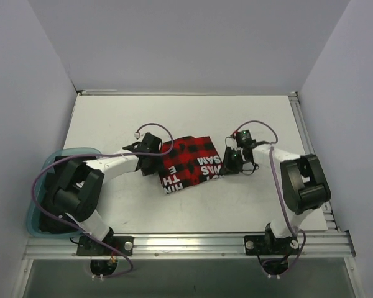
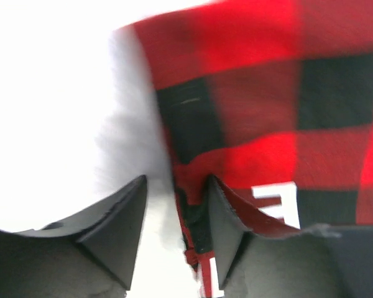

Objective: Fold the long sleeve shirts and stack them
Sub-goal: Fold the shirt

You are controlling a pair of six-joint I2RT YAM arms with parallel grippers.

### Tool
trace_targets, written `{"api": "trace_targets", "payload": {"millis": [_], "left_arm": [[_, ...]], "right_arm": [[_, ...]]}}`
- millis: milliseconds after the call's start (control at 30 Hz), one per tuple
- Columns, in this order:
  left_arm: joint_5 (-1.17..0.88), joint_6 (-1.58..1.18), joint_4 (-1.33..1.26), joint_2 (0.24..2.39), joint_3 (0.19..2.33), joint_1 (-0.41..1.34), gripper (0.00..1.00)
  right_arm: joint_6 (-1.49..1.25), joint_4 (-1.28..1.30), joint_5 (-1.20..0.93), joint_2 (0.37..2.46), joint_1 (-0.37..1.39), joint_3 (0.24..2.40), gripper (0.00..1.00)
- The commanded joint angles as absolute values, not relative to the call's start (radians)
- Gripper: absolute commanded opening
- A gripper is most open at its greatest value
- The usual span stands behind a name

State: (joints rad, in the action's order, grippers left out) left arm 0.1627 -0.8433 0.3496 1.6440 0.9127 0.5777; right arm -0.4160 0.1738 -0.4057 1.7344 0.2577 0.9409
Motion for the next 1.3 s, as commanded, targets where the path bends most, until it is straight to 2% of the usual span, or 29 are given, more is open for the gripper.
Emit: {"api": "trace_targets", "payload": {"millis": [0, 67, 100, 200, 300, 333, 533, 600, 633, 767, 1000, 1267], "left_arm": [[0.173, -0.64, 0.482, 1.683, 0.968, 0.48, 0.57], [0.215, -0.579, 0.524, 1.697, 1.041, 0.433, 0.64], [0.222, -0.559, 0.534, 1.7, 1.07, 0.423, 0.72], [0.258, -0.489, 0.571, 1.652, 1.158, 0.426, 0.87], [0.291, -0.45, 0.592, 1.545, 1.196, 0.491, 0.95], [0.352, -0.425, 0.592, 1.513, 1.2, 0.521, 0.97], [0.555, -0.393, 0.586, 1.368, 1.198, 0.905, 0.98], [0.581, -0.384, 0.566, 1.391, 1.201, 1.004, 0.97], [0.595, -0.371, 0.563, 1.408, 1.206, 1.085, 0.97], [0.693, -0.295, 0.502, 1.529, 1.242, 1.273, 0.97], [0.816, -0.177, 0.48, 1.843, 1.39, 1.394, 0.93], [0.811, -0.123, 0.457, 2.029, 1.462, 1.416, 0.87]], "right_arm": [[-0.573, 0.152, -0.423, 1.649, 0.388, 0.734, 0.16], [-0.68, 0.048, -0.434, 1.577, 0.448, 0.663, 0.16], [-0.702, 0.031, -0.427, 1.554, 0.487, 0.644, 0.16], [-0.724, 0.044, -0.381, 1.418, 0.497, 0.623, 0.18], [-0.683, 0.155, -0.287, 1.306, 0.483, 0.658, 0.31], [-0.674, 0.202, -0.275, 1.234, 0.468, 0.667, 0.39], [-0.62, 0.311, -0.359, 1.025, 0.293, 0.66, 0.65], [-0.606, 0.325, -0.432, 0.967, 0.209, 0.637, 0.75], [-0.597, 0.353, -0.443, 0.948, 0.189, 0.632, 0.86], [-0.606, 0.425, -0.456, 0.871, 0.104, 0.611, 1.0], [-0.63, 0.511, -0.382, 0.756, 0.016, 0.586, 1.0], [-0.624, 0.528, -0.402, 0.726, -0.055, 0.56, 1.0]]}}
